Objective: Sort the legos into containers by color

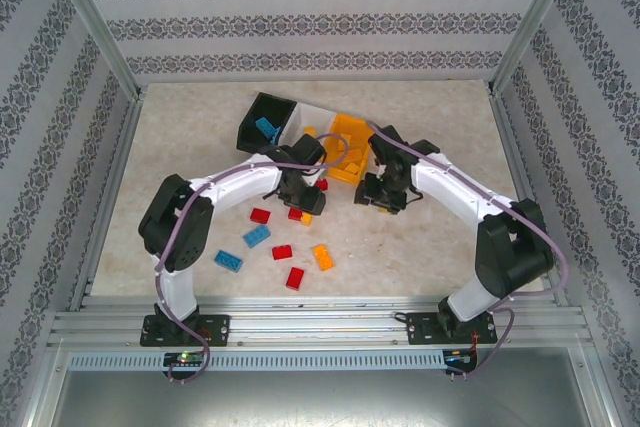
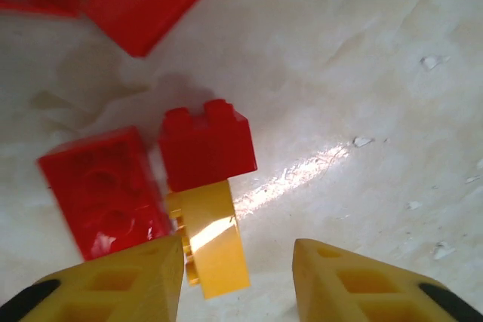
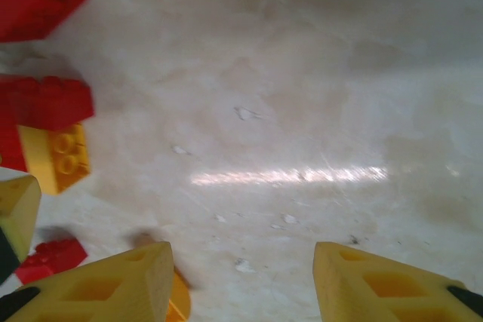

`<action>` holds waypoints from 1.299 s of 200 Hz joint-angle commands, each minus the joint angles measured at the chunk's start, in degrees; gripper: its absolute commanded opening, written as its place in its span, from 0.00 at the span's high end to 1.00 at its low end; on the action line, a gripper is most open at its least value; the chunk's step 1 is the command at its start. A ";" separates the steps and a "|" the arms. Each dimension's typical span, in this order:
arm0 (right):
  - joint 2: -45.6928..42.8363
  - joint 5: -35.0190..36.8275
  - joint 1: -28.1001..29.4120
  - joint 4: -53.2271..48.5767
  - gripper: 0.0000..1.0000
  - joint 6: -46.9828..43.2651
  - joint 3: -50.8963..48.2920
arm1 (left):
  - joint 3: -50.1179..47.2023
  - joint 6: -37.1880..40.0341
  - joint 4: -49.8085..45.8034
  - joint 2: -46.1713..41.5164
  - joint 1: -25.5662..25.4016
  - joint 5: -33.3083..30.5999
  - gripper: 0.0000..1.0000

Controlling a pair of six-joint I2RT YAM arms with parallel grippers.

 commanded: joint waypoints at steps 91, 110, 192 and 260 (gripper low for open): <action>42.82 1.13 2.76 -12.33 0.43 -21.57 65.47 | -8.40 -14.16 0.87 -16.03 19.84 1.33 0.47; 51.32 3.92 3.13 -15.18 0.43 -23.89 78.42 | -7.73 -13.64 -1.18 -15.95 20.29 1.90 0.46; 63.39 10.10 2.61 -5.21 0.33 -28.55 88.16 | -6.53 -11.83 -8.78 -16.41 21.34 2.68 0.46; 61.97 10.82 0.14 -16.44 0.35 -30.49 81.89 | -9.10 -11.81 -6.34 -16.90 22.67 3.32 0.45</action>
